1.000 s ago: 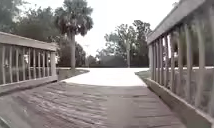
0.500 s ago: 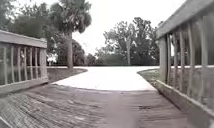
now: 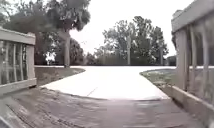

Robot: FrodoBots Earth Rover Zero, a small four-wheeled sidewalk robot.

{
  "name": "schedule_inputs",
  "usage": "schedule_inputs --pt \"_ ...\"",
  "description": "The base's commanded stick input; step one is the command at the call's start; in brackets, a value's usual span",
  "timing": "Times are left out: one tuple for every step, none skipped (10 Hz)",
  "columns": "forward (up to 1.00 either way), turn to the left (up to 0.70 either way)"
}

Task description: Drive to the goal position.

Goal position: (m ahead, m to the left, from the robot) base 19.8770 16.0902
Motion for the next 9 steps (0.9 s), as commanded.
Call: schedule_inputs --pt "0.85 0.32" --pt "0.85 0.01" --pt "0.85 0.0" --pt "0.85 0.0" --pt "0.85 0.0" --pt "0.85 0.0" --pt "0.85 0.0" --pt "0.85 0.0" --pt "0.85 0.0"
